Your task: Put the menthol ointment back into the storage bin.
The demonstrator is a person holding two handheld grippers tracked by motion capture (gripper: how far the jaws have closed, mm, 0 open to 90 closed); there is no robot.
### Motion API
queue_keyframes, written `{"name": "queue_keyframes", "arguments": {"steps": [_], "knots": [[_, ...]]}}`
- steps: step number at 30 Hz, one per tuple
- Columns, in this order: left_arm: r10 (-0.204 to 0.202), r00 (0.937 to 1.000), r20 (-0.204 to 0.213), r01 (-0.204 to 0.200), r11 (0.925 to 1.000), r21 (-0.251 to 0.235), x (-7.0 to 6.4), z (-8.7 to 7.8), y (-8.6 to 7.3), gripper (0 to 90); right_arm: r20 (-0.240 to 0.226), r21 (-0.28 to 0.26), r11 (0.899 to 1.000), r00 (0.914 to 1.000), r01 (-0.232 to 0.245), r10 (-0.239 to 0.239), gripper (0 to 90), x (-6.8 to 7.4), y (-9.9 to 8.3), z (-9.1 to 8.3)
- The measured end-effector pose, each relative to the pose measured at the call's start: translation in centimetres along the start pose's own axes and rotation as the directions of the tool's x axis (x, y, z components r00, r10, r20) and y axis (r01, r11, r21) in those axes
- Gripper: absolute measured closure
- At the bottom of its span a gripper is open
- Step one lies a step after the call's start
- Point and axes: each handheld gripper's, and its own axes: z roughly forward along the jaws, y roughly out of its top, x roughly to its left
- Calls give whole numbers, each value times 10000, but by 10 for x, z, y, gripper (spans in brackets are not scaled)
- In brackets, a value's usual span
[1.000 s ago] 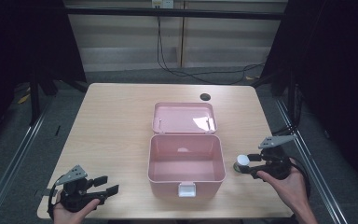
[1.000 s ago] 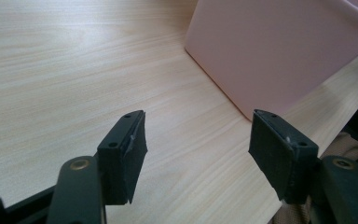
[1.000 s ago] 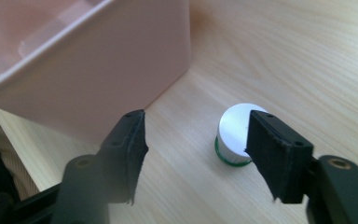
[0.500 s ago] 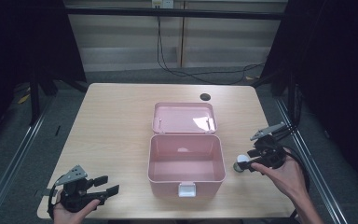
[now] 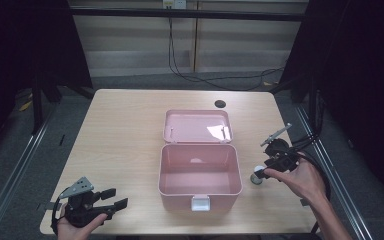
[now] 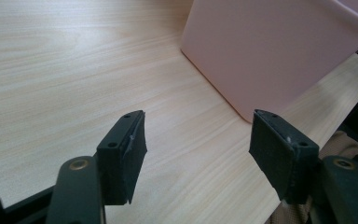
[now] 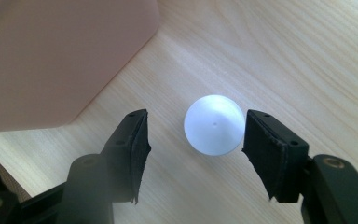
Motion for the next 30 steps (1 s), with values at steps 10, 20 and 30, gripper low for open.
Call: {"name": "queue_keyframes", "arguments": {"steps": [10,20,30], "knots": [[-23,10000,45,23,10000,-79,1,-1,0,361,-175,1245,9922,9998,-22,44,402,-6,16,11],[0,10000,41,0,10000,18,0,0,0,361,119,2290,9728,9992,355,-393,396,-4,32,22],[-59,9999,107,59,10000,28,0,2,0,347,148,3063,9516,9994,264,-325,413,-9,32,38]]}}
